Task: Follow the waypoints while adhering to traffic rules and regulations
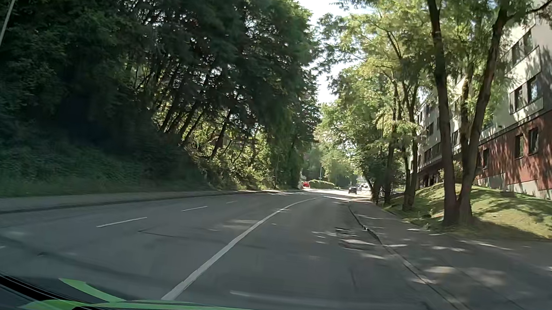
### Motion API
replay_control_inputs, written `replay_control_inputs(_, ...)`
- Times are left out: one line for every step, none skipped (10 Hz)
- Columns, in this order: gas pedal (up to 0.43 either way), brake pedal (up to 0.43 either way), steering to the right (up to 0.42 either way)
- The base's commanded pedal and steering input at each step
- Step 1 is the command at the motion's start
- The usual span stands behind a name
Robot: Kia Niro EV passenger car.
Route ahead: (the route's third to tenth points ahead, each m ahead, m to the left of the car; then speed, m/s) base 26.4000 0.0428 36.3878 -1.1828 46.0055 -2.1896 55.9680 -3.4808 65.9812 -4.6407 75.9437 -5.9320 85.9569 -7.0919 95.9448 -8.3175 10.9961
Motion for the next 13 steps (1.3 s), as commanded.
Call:
replay_control_inputs(0.228,0.0,0.015)
replay_control_inputs(0.228,0.0,0.015)
replay_control_inputs(0.228,0.0,0.015)
replay_control_inputs(0.228,0.0,0.015)
replay_control_inputs(0.228,0.0,0.015)
replay_control_inputs(0.228,0.0,0.015)
replay_control_inputs(0.228,0.0,0.015)
replay_control_inputs(0.228,0.0,0.016)
replay_control_inputs(0.228,0.0,0.018)
replay_control_inputs(0.228,0.0,0.018)
replay_control_inputs(0.228,0.0,0.018)
replay_control_inputs(0.228,0.0,0.016)
replay_control_inputs(0.228,0.0,0.016)
